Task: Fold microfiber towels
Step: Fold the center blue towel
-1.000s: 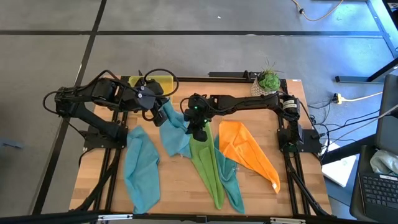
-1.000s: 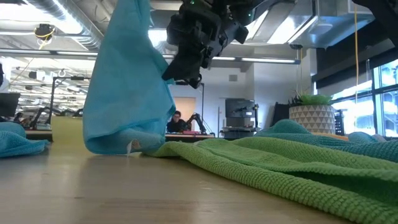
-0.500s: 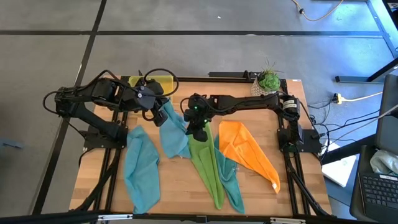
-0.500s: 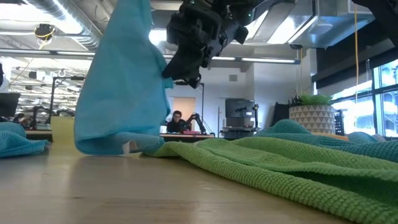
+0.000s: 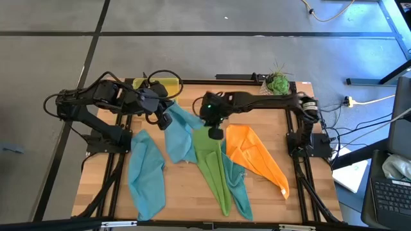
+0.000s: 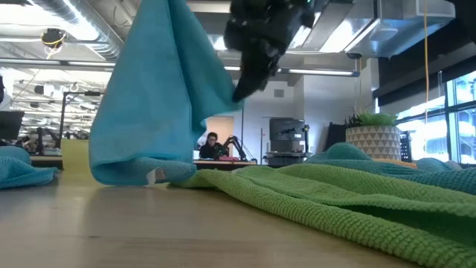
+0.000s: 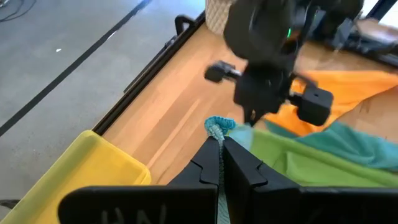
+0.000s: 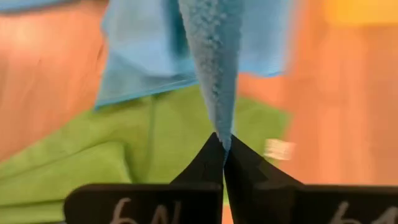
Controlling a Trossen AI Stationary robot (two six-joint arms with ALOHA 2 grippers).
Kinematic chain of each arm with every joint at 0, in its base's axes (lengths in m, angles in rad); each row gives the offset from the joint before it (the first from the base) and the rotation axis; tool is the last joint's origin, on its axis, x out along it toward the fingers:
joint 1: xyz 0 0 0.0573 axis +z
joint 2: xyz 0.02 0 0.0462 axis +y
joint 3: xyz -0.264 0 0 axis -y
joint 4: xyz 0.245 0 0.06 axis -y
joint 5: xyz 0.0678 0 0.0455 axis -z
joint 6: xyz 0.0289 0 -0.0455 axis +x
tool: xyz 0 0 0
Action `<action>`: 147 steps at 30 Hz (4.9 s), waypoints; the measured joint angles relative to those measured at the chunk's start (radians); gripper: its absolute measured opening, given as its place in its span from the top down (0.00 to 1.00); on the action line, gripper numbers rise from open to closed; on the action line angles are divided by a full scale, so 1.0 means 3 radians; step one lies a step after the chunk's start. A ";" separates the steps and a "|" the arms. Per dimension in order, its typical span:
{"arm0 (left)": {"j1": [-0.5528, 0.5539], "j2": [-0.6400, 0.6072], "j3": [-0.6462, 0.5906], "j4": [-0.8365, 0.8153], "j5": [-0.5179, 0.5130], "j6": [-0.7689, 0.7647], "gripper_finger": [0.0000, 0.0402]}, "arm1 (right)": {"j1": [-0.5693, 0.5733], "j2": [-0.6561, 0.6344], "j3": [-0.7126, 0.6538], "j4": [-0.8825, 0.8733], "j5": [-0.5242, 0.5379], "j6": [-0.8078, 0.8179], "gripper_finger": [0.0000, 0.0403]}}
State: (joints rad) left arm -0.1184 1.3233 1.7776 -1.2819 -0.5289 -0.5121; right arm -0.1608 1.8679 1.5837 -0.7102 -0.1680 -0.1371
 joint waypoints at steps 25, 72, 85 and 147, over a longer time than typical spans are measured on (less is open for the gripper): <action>-0.0501 -0.0086 0.0003 0.1290 0.0610 0.0201 1.00 | 0.0771 -0.1736 0.1057 -0.1465 0.0235 0.0637 1.00; -0.1303 0.0686 -0.1413 -0.0314 -0.0944 -0.0715 1.00 | 0.0866 -0.0064 0.1082 -0.2259 0.1019 0.0582 0.99; -0.0931 0.0276 -0.2224 0.0296 -0.0906 -0.0825 1.00 | 0.0496 -0.0017 0.1007 -0.1931 0.1186 0.0543 0.99; -0.2215 0.0177 -0.2961 0.1575 -0.0215 -0.2153 1.00 | 0.1861 0.0407 0.0285 -0.0196 0.0461 0.1837 0.96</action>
State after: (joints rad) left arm -0.7831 1.3766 0.8894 -0.8094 -0.5934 -1.1579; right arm 0.3974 1.9901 1.6691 -0.7692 -0.0298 0.4138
